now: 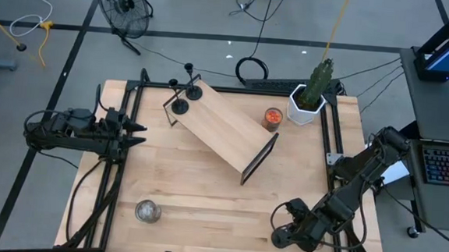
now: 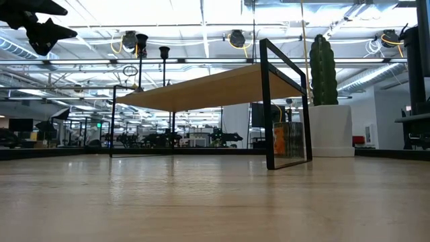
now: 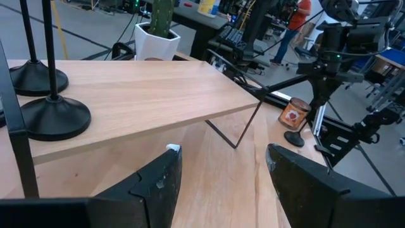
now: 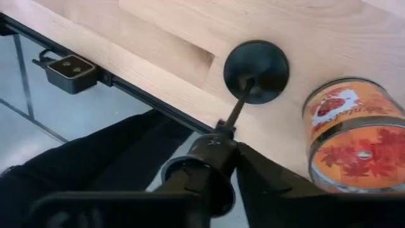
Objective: Pick & Place candle stick holders
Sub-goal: Put the candle holder on the shelf
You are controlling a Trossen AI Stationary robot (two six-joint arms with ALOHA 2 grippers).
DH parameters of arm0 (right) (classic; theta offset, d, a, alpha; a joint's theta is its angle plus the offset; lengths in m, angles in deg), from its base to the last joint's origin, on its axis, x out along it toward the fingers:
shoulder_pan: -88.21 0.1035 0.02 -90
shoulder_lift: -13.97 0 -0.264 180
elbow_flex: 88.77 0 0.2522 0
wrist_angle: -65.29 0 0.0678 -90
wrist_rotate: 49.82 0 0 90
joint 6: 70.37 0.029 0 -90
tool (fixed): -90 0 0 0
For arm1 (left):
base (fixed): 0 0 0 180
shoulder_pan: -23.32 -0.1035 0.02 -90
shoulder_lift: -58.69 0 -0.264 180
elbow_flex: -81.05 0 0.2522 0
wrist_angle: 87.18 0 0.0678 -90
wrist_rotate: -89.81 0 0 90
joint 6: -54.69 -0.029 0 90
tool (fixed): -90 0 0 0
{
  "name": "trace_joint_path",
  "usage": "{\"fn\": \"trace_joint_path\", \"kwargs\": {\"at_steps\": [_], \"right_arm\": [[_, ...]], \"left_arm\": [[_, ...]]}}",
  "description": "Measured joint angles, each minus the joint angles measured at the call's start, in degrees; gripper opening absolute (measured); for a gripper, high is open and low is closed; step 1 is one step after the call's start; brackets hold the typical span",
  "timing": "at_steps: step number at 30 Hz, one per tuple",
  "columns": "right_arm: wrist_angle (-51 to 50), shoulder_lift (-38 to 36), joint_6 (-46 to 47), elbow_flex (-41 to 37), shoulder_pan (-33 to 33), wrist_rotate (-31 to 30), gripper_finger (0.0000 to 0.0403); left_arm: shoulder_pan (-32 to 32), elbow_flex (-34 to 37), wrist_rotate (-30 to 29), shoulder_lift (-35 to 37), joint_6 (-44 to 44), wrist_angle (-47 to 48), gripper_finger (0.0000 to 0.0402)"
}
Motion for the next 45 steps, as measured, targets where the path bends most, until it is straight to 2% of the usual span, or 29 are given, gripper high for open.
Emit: {"fn": "trace_joint_path", "kwargs": {"at_steps": [3,15,18,24,30,36,45], "right_arm": [[-1.18,-0.16,-0.74,0.05,0.0,1.05,0.0016],[-0.51,-0.31,-4.32,0.6,-1.72,1.15,0.0014],[-0.09,-0.19,-7.97,1.32,-3.66,0.5,0.0014],[6.92,-0.13,-18.54,2.14,-8.75,-2.82,0.0013],[12.95,-0.15,-29.76,2.23,-14.66,-2.12,0.0013],[17.84,-0.17,-39.51,2.23,-19.91,-0.55,0.0013],[22.54,-0.2,-52.35,2.25,-27.15,4.52,0.0013]], "left_arm": [[0.0,0.0,0.0,0.0,0.45,-0.01,0.0237],[0.0,-0.02,0.02,-0.11,4.72,-0.15,0.0237],[0.0,-0.02,0.02,-0.11,5.06,-0.51,0.0237],[0.0,-0.02,0.07,-0.13,8.15,-1.19,0.0237],[0.0,-0.04,0.11,-1.32,10.74,-1.64,0.0237],[0.0,-0.05,4.81,-8.33,11.63,-10.15,0.0237],[0.17,-0.04,18.94,-25.55,13.54,-25.0,0.0237]]}}
